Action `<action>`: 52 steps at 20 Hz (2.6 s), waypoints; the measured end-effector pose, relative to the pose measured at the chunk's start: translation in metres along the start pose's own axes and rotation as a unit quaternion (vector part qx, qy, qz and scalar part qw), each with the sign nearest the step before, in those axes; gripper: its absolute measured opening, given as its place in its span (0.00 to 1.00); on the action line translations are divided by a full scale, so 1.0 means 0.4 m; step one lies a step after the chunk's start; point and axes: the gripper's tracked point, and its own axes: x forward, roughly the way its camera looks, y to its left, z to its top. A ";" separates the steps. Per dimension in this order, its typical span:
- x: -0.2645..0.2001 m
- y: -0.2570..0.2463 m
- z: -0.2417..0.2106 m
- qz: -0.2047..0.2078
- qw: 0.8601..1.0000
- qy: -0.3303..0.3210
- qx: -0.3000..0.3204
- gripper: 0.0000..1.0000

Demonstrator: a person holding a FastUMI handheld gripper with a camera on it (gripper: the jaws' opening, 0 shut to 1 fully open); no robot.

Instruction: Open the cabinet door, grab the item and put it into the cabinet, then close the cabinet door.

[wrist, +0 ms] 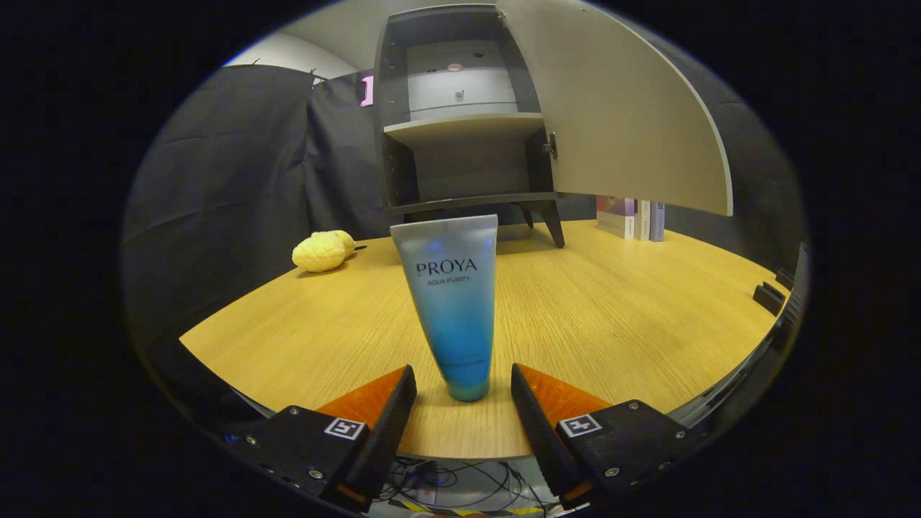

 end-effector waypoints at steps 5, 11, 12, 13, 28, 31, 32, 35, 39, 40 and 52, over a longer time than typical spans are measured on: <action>0.026 0.000 0.018 -0.003 0.999 0.014 -0.053 0.44; -0.009 0.013 0.170 -0.002 0.998 0.003 -0.060 0.42; -0.021 0.011 0.197 -0.004 0.998 0.003 -0.056 0.42; -0.029 0.011 0.227 -0.007 0.999 0.002 -0.049 0.42; -0.101 0.078 0.686 -0.051 0.995 -0.032 -0.079 0.42; -0.092 0.109 0.800 -0.044 0.994 -0.052 -0.080 0.42; -0.084 0.116 0.833 -0.041 0.994 -0.060 -0.085 0.42; -0.028 0.140 0.932 -0.025 0.991 -0.082 -0.099 0.42; 0.086 0.133 1.014 -0.007 0.990 -0.087 -0.113 0.42; 0.121 0.129 1.037 -0.003 0.990 -0.087 -0.115 0.42; 0.545 0.061 1.220 0.009 0.988 -0.113 -0.100 0.42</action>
